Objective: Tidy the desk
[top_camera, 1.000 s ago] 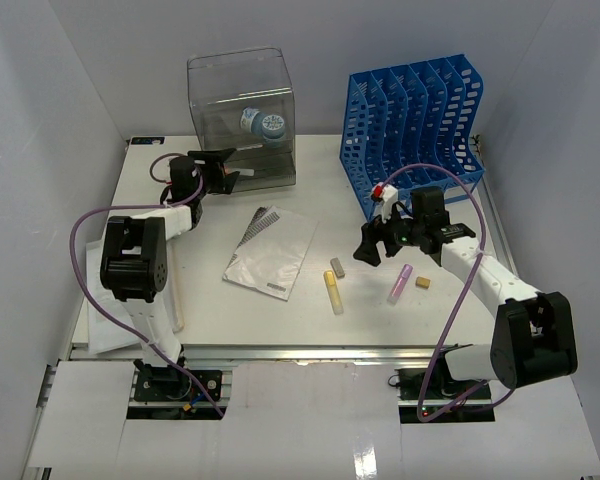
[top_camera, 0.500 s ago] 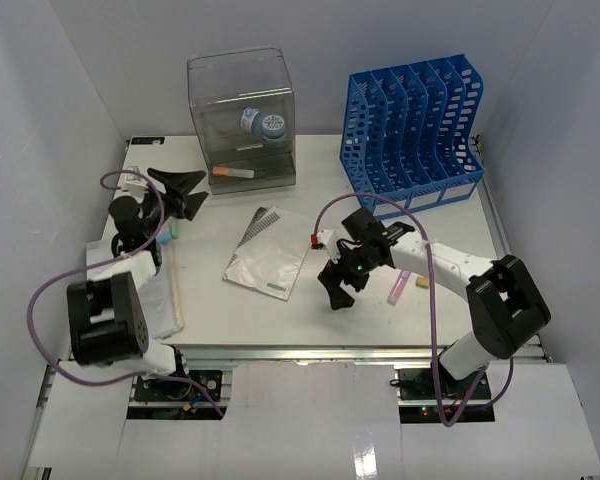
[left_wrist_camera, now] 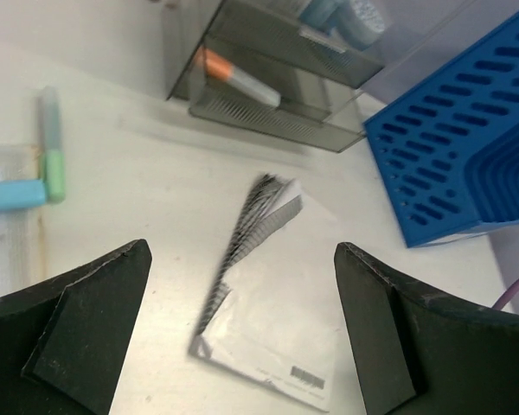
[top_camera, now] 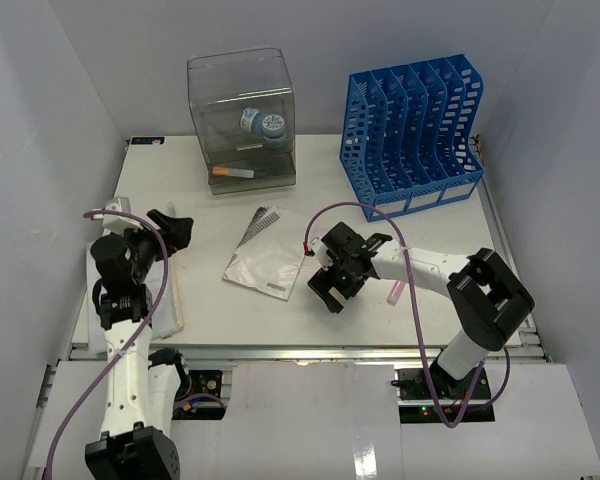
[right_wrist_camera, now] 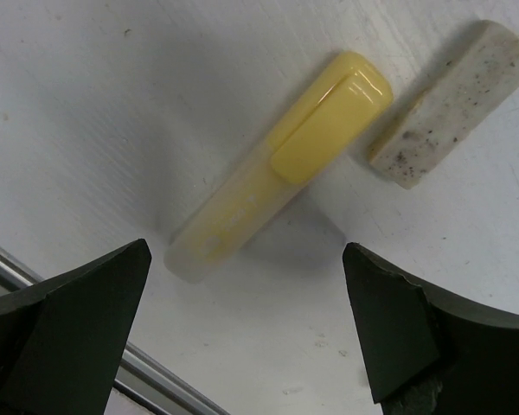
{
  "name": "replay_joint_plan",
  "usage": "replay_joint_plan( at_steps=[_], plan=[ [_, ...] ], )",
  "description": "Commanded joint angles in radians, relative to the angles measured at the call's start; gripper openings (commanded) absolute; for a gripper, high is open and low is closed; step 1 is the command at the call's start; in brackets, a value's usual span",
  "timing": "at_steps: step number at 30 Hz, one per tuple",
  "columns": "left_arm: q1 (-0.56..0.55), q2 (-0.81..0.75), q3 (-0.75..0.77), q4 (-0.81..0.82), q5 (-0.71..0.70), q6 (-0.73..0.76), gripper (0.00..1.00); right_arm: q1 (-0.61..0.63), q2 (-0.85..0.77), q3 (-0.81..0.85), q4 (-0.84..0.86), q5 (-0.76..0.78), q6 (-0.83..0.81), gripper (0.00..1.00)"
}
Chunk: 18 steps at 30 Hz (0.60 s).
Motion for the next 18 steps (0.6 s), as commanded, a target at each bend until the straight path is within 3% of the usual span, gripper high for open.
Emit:
replay_joint_plan(
  at_steps=[1, 8, 11, 18],
  plan=[
    [-0.001, -0.051, 0.007, -0.155, -0.123, 0.12, 0.98, 0.021, 0.034, 0.023, 0.05, 0.018, 0.058, 0.94],
    [-0.001, -0.101, 0.007, -0.181, -0.156, 0.123, 0.98, 0.028, 0.078, 0.015, 0.103, 0.077, 0.038, 0.7],
    [-0.001, -0.109, 0.005, -0.185, -0.175, 0.116, 0.98, 0.028, 0.097, -0.003, 0.123, 0.137, 0.002, 0.49],
    [-0.001, -0.105, 0.007, -0.193, -0.179, 0.11, 0.98, 0.033, 0.121, -0.045, 0.11, 0.1, -0.071, 0.2]
  ],
)
